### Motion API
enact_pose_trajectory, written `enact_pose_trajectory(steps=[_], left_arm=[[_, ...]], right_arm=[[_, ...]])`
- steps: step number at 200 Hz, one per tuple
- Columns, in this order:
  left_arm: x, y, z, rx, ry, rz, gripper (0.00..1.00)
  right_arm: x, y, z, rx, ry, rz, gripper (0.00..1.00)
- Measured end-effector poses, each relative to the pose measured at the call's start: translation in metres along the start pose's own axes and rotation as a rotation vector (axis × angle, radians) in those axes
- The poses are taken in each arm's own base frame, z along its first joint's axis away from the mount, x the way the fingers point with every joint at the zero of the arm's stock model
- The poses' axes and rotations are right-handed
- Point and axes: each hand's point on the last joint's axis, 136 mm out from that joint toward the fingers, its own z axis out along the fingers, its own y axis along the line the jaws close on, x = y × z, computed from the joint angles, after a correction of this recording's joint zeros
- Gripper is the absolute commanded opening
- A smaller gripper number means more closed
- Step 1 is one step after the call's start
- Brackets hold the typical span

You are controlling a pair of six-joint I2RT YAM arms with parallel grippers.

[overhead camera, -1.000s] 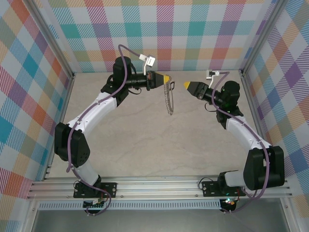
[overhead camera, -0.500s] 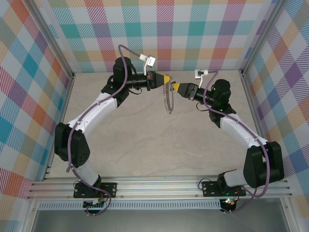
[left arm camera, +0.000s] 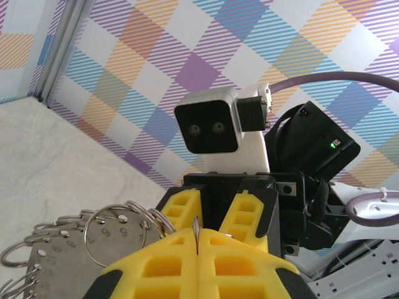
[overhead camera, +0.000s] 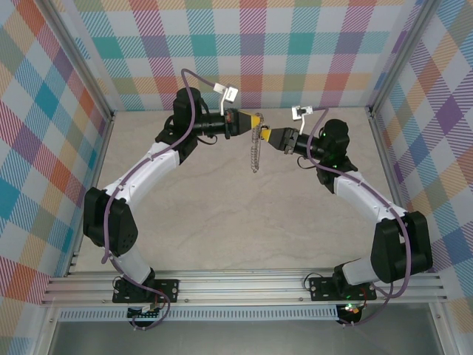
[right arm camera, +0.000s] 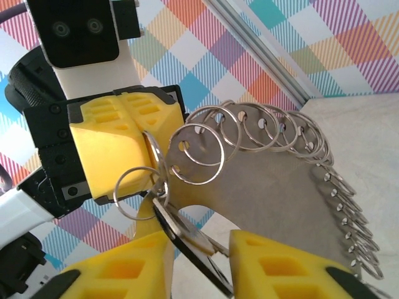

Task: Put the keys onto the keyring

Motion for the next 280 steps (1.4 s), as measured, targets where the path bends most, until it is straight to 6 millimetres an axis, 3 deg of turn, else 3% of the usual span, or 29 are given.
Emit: enact_pose_trajectory(steps=[24, 48, 210, 248, 280], left_arm=[[0.0, 0.0, 0.0, -0.002, -0.001, -0.003, 0.0], [-0.001, 0.001, 0.0, -0.003, -0.003, -0.003, 0.0], [0.003, -0.003, -0.003, 0.004, -0.017, -0.014, 0.0], [0.005, 0.0, -0.003, -0.014, -0.024, -0.019, 0.0], [0.011, 0.008, -0.002, -0.036, -0.036, -0.035, 0.0]], right_arm=[[0.0, 0.003, 0.0, -0.013, 0.005, -0.011, 0.06], [0.001, 0.005, 0.0, -0.02, 0.012, -0.009, 0.0], [0.021, 0.018, 0.011, -0.061, 0.084, -0.005, 0.0], [0.021, 0.013, 0.009, -0.013, 0.073, 0.003, 0.49], [0.019, 0.018, -0.002, 0.04, 0.039, -0.006, 0.61]])
